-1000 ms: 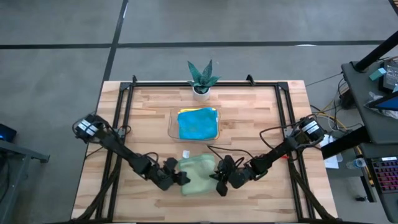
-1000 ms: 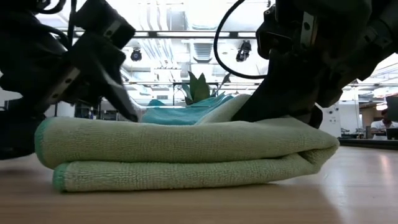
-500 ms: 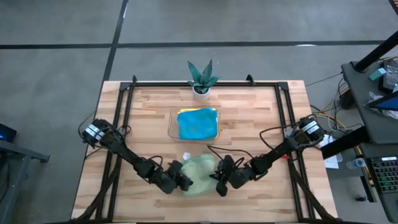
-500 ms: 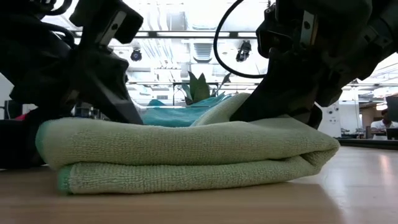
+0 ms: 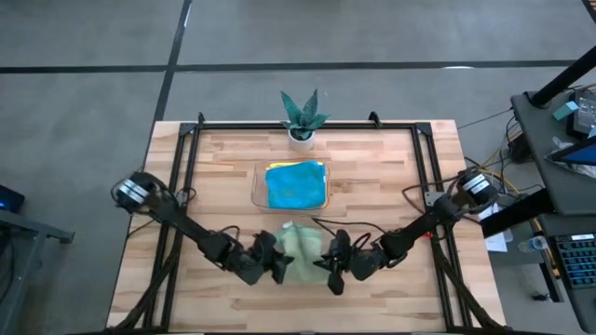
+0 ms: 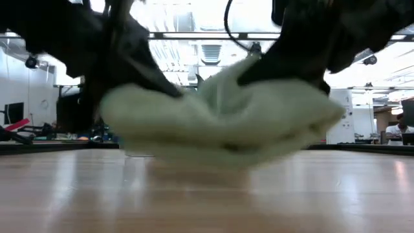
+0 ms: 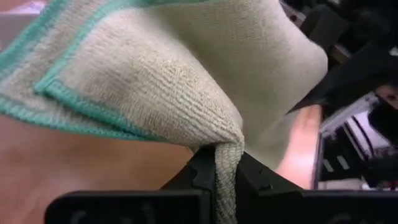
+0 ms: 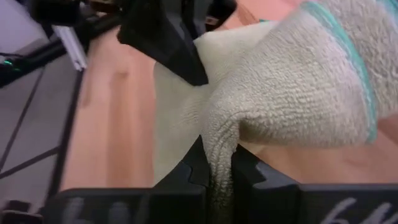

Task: Fold microfiber towels
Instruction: Put the folded green microfiber towel into the transparent bin, then return to Home Position

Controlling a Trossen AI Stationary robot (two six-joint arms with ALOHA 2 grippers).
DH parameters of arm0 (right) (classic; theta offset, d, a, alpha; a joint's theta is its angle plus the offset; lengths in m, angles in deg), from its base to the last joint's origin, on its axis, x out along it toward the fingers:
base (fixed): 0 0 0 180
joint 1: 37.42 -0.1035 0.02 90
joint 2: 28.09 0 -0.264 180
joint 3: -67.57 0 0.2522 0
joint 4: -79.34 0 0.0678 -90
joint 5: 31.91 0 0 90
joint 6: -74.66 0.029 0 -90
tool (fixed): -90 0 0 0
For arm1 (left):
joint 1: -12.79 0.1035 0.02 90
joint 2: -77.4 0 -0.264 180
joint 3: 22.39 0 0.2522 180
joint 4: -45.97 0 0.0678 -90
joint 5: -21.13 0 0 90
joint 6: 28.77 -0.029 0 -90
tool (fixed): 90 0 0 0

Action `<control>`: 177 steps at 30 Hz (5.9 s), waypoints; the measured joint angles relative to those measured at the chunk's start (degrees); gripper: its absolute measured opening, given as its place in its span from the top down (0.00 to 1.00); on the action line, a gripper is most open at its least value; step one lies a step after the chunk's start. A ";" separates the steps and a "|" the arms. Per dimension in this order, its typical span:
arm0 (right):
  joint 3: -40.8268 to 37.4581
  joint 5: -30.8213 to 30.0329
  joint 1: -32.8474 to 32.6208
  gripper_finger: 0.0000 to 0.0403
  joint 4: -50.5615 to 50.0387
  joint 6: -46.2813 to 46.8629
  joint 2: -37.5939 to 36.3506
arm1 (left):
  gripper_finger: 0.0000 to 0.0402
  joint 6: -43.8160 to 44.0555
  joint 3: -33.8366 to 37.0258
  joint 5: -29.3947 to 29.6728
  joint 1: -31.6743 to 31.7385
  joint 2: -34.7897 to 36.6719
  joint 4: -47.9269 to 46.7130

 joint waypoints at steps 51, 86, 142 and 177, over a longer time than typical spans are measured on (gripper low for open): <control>0.04 -2.73 28.47 0.92 -8.50 -19.19 -9.69 | 0.88 -38.57 1.60 -3.66 32.71 18.87 -27.39; 0.04 -2.69 28.31 0.55 -24.28 -23.99 -22.39 | 0.64 -39.15 -0.38 -8.24 32.73 26.32 -32.59; 6.84 3.79 35.87 0.98 -26.53 -37.70 -8.44 | 0.64 -46.08 0.45 -6.79 33.47 11.33 -21.24; 6.49 2.73 35.16 0.98 -22.24 -42.23 -13.28 | 0.64 -53.55 -0.14 2.27 32.04 17.77 -20.64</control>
